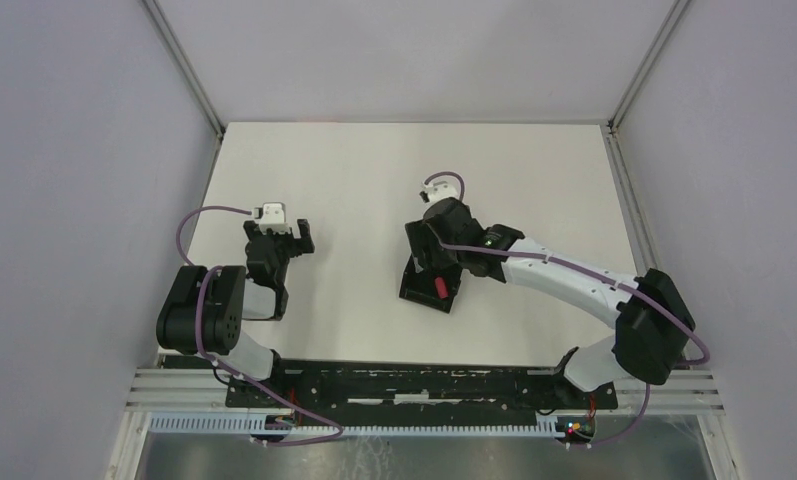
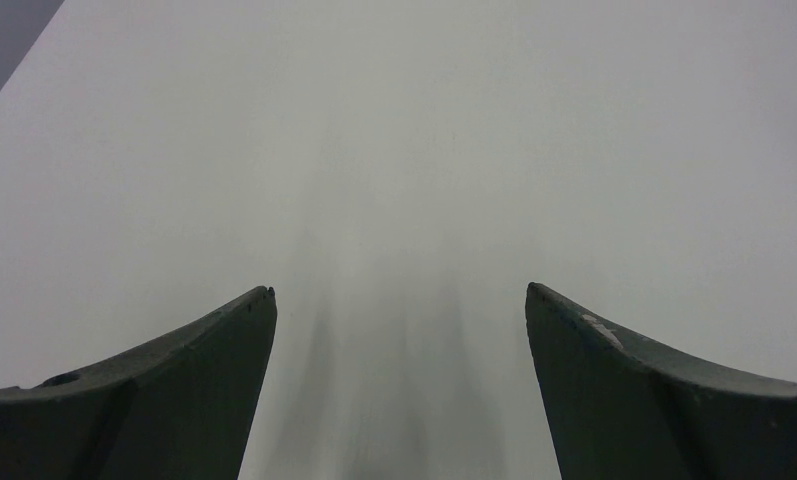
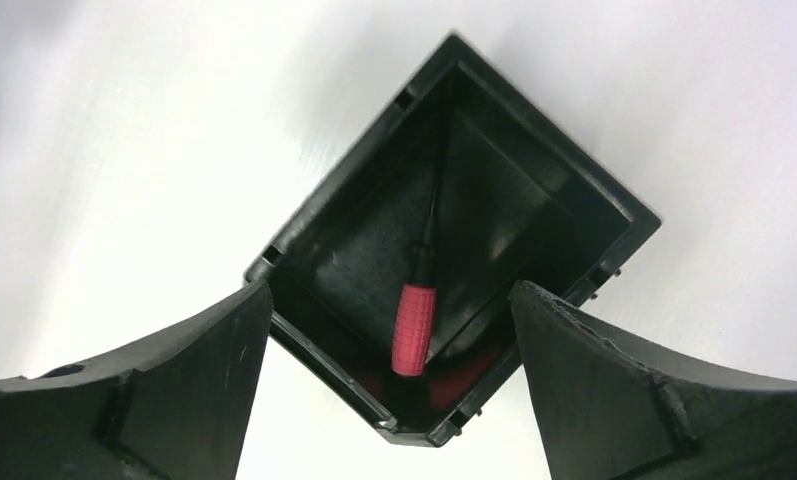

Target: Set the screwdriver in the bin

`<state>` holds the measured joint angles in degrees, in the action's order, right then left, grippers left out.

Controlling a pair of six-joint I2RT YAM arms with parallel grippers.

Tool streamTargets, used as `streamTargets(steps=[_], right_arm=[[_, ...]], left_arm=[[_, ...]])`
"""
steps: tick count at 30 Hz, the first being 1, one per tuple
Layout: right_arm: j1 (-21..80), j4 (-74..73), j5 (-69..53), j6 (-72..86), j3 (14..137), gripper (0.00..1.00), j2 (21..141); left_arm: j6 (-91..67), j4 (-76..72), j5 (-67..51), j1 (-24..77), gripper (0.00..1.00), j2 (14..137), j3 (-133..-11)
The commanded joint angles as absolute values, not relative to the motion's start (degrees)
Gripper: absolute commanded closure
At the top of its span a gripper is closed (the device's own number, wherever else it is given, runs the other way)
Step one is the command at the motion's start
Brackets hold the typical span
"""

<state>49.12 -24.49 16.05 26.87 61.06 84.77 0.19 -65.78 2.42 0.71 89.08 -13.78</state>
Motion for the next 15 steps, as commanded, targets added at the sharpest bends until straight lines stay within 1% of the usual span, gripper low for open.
streamTargets(steps=[1,5,10,12,14,15], right_arm=[[49.38,-23.86,19.31,24.09,66.0,0.02,80.43],[48.13,-24.32,20.69,20.45,67.65,0.02,77.36],[40.78,-21.96,22.3,11.36,65.11,0.02,71.75],[37.39,-18.3,25.6,6.86,61.21,0.02,68.49],[34.58,-10.39,29.33,1.72,53.46,0.02,64.04],[32.89,-4.43,28.9,-1.66,47.81,0.02,60.89]], left_arm=[[-1.67,-67.28,1.85,0.62,0.0,88.15,-14.24],[-1.67,-67.28,1.85,0.61,0.0,88.15,-14.24],[-1.67,-67.32,1.85,0.57,0.0,88.15,-14.24],[-1.67,-67.31,1.84,0.61,0.0,88.15,-14.24],[-1.67,-67.27,1.85,0.62,0.0,88.15,-14.24],[-1.65,-67.26,1.85,0.61,0.0,88.15,-14.24]])
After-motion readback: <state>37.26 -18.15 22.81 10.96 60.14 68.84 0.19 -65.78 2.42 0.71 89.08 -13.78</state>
